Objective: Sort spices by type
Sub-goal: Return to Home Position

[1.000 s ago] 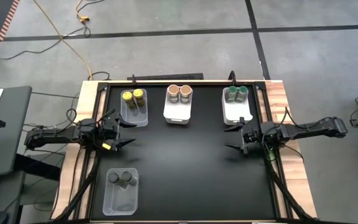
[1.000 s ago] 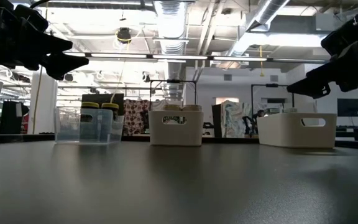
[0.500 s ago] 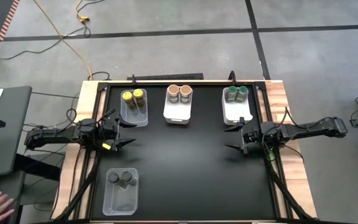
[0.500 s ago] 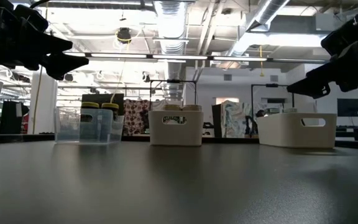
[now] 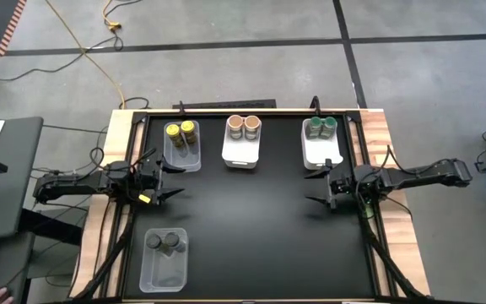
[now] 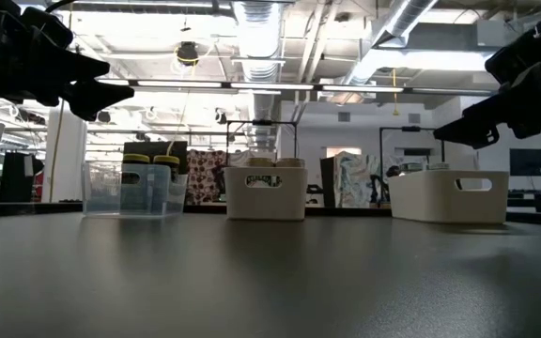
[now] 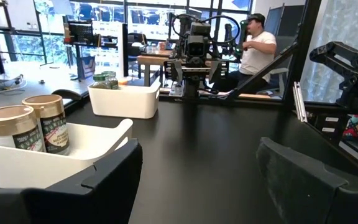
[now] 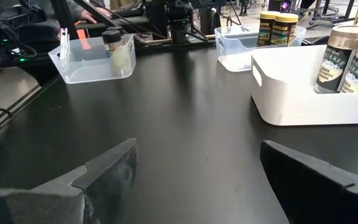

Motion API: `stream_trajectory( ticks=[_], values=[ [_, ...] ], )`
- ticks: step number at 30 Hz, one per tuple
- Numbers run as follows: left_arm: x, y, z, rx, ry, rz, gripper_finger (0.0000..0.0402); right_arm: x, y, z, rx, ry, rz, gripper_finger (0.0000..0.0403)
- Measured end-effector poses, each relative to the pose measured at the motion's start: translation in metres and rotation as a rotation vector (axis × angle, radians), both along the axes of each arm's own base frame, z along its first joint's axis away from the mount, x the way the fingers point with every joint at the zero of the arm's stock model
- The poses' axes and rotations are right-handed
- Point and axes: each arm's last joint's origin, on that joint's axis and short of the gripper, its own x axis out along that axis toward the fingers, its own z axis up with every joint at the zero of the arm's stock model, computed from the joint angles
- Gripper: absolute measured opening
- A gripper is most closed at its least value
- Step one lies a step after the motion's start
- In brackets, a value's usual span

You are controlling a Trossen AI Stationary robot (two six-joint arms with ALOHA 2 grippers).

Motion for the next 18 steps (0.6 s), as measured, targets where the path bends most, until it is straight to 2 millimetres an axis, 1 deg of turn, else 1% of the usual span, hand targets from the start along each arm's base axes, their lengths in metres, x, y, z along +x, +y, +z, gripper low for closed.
stream_trajectory(
  ticks=[18],
  values=[
    [0.0000,0.0000,0.0000,0.000,0.000,0.000,0.0304,0.0000,0.0000,0.0000,0.000,0.000,0.000,0.0364]
  ],
)
